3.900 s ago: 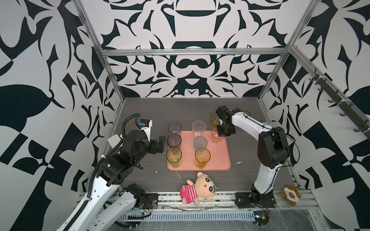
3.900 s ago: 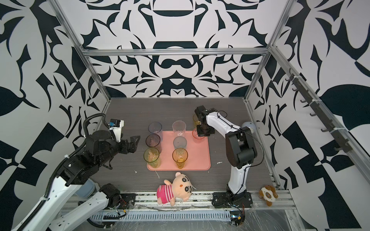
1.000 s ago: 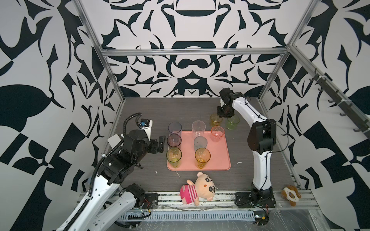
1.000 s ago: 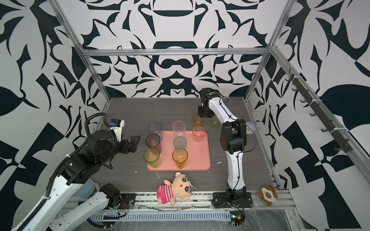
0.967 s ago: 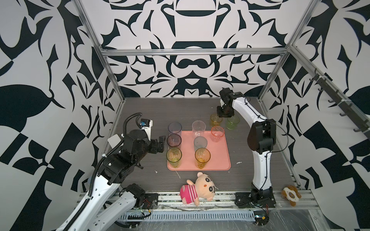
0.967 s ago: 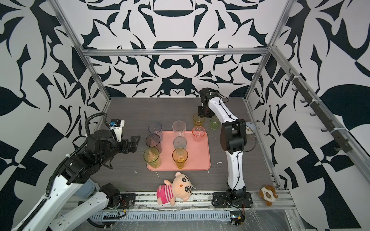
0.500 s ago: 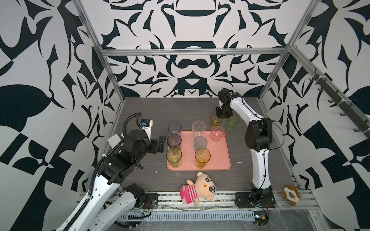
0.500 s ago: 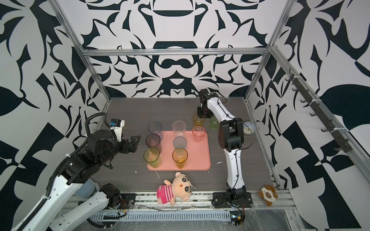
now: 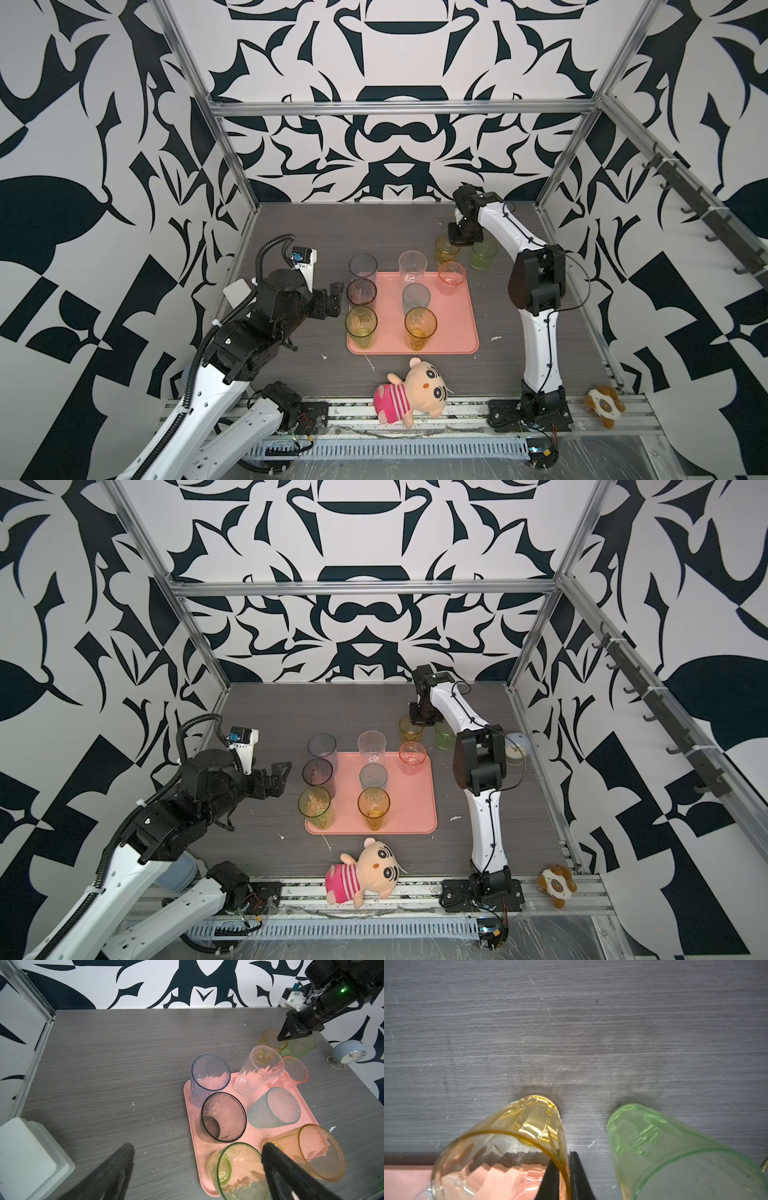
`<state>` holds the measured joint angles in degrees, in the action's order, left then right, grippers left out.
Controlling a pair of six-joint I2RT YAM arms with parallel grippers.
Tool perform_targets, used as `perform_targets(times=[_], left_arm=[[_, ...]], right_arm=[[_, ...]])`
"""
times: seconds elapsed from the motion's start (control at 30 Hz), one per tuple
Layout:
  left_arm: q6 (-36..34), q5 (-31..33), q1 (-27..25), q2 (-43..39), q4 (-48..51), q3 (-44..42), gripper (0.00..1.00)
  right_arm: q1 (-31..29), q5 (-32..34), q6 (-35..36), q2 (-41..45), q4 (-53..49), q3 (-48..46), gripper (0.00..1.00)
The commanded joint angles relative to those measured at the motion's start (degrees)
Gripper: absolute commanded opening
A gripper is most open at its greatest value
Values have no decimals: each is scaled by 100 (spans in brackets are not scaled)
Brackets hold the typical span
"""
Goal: Place the glasses into the tray
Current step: 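Move the right gripper over the amber glass beside the tray and close on it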
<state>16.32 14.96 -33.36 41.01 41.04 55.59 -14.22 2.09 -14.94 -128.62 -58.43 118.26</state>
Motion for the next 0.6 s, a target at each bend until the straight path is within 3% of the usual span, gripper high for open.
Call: perform_targets(times=[0.0,0.17,0.57], left_arm=[[39,-36,27,-58,29,-101,99],[38,-32,29,-74,34,-111,99],[47,-60,41,-64,23,-111,99]], right_arm=[[22,27,-26,100,-89,244,7],[24,9,-9,172,-144,285,0],[23,50,45,676,-584,536,0]])
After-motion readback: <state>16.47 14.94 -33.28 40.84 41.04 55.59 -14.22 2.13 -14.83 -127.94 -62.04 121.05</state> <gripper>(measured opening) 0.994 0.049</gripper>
